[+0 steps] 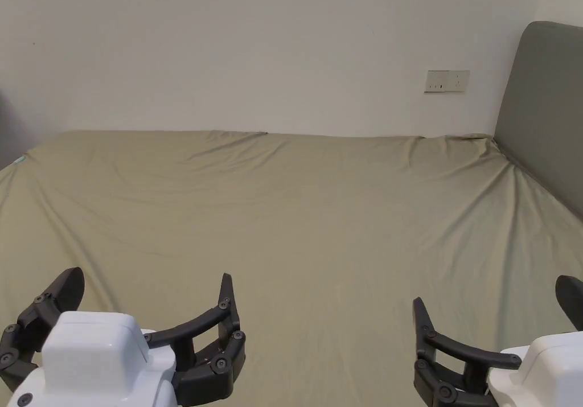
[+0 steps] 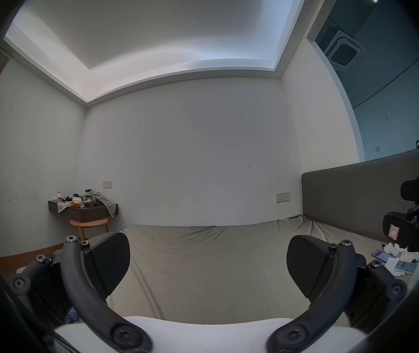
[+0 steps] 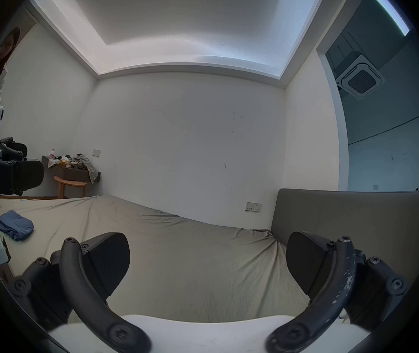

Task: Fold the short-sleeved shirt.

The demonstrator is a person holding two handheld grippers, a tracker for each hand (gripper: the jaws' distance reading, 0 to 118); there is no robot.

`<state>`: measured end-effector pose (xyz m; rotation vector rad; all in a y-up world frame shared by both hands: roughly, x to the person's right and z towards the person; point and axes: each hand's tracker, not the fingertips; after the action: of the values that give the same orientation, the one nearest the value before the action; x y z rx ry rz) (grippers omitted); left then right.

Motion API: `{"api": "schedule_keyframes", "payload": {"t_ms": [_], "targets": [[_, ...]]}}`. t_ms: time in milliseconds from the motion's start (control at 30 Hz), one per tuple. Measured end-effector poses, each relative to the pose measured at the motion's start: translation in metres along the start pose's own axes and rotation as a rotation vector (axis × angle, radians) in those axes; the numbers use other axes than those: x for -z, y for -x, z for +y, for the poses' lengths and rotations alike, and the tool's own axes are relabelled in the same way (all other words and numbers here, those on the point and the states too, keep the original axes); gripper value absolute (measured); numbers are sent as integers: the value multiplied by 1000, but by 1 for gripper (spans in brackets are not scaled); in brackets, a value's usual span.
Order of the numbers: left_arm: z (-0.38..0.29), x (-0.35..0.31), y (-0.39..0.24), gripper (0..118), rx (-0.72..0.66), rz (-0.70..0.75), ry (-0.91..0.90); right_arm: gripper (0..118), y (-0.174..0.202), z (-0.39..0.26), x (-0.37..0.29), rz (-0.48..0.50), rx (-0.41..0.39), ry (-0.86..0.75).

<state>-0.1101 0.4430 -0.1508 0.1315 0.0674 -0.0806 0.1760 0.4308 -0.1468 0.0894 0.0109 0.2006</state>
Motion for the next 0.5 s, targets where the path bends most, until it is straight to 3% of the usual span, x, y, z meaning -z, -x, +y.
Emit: {"api": "schedule_keyframes", "payload": {"t_ms": [500], "targets": [[0, -1, 0, 118, 6, 3, 2, 118, 0, 0, 0, 0, 2, 2]]}}
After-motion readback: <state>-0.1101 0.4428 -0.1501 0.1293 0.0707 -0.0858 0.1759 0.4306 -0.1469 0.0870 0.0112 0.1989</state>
